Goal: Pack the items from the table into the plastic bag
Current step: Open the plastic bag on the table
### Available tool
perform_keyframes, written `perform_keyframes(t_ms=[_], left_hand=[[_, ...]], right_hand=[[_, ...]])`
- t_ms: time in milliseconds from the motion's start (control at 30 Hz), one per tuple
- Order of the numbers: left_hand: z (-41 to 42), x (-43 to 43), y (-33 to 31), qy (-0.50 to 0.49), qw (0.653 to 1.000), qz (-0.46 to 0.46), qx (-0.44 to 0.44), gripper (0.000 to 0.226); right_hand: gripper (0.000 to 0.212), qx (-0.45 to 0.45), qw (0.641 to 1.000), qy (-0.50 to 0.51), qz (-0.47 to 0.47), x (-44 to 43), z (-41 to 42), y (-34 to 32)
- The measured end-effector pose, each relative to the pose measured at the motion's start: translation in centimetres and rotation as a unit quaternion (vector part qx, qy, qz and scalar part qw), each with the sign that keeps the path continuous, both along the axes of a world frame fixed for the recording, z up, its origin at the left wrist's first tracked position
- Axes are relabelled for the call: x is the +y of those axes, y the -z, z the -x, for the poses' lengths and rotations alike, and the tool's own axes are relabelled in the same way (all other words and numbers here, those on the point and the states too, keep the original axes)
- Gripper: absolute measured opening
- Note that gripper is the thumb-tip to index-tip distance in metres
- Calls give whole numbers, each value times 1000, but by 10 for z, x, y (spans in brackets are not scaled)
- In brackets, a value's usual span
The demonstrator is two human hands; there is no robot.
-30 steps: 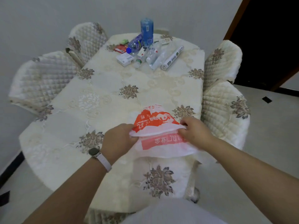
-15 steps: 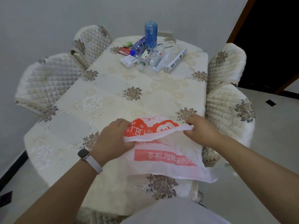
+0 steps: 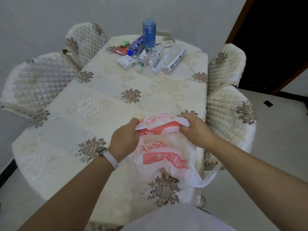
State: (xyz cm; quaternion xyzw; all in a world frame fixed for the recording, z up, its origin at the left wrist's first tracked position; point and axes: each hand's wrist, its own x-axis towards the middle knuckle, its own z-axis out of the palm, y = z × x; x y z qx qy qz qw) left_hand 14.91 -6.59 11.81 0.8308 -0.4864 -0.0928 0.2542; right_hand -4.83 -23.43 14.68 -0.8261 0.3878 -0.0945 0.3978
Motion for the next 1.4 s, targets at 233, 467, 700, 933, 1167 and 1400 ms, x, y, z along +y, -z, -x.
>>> perform_keyframes(t_ms=[233,467,700,933,1167,1400], left_hand=[[-27,17,-20,84,984,-148,-49,78],[-35,22,-9,73,995,15,63,36],[-16,17,-7,-65,985,34,153,11],[-36,27,-11,-12,993,-116,12,30],[-23,25,-5,41,996,-58,-54,53],[61,53,25,235,957,55,-159,46]], right_hand=[[47,145,967,-153,140,-3,12,-12],[20,46,990,-113,74,-7,12,-12],[6,-29,998,42,-48,9,6,2],[12,117,980,-62,146,-9,21,-1],[15,126,981,-49,135,-4,24,14],[29,159,981,-15,106,-6,23,27]])
